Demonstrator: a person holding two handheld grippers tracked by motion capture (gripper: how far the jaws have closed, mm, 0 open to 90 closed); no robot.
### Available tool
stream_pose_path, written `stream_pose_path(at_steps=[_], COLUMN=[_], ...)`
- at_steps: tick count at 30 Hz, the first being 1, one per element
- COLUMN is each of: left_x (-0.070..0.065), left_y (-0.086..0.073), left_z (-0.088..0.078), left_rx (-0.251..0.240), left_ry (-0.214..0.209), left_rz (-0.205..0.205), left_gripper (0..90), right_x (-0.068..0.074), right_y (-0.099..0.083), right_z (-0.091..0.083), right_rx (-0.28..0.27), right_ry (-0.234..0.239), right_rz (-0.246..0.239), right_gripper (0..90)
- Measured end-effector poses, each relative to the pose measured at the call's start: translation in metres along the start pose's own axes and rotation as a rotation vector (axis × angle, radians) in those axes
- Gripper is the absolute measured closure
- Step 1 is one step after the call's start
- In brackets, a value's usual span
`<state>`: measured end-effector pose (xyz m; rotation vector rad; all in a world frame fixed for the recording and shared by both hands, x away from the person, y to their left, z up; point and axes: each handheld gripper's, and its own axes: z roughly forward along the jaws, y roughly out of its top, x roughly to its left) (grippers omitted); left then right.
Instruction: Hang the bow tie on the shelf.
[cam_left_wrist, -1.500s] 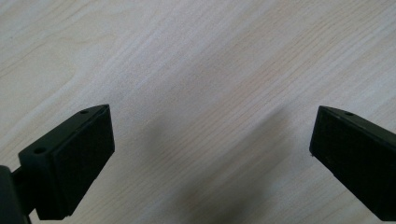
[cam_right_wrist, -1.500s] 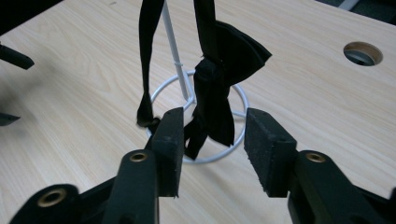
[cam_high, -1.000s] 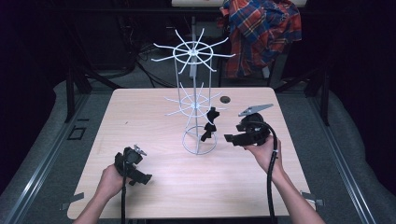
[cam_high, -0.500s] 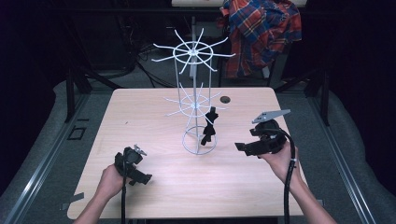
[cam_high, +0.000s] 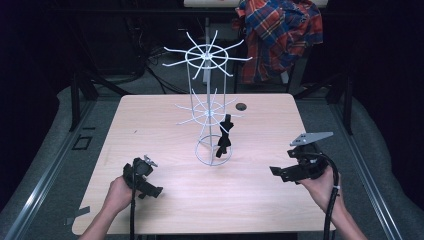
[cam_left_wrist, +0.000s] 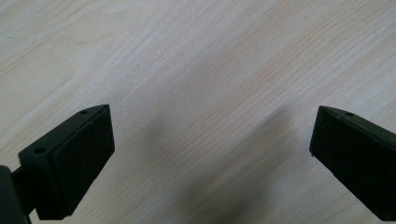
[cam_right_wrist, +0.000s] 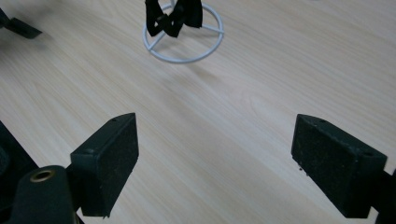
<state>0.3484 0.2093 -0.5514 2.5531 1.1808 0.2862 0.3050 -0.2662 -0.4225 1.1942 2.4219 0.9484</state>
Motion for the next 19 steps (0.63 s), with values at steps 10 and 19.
stream_pose_path(at_steps=[10,19], left_x=[-0.001,-0.001], left_y=[0.000,0.002], left_z=[0.001,0.002], left_rx=[0.000,0.007], left_ry=[0.006,0.003], left_rz=[0.001,0.005], left_gripper=[0.1,0.1], right_x=[-0.011,-0.016], right_y=[-0.043,-0.071], right_z=[0.011,0.033], right_rx=[0.068,0.173], right_ry=[0.008,0.008], right_rz=[0.053,0.052], right_gripper=[11.9,9.6])
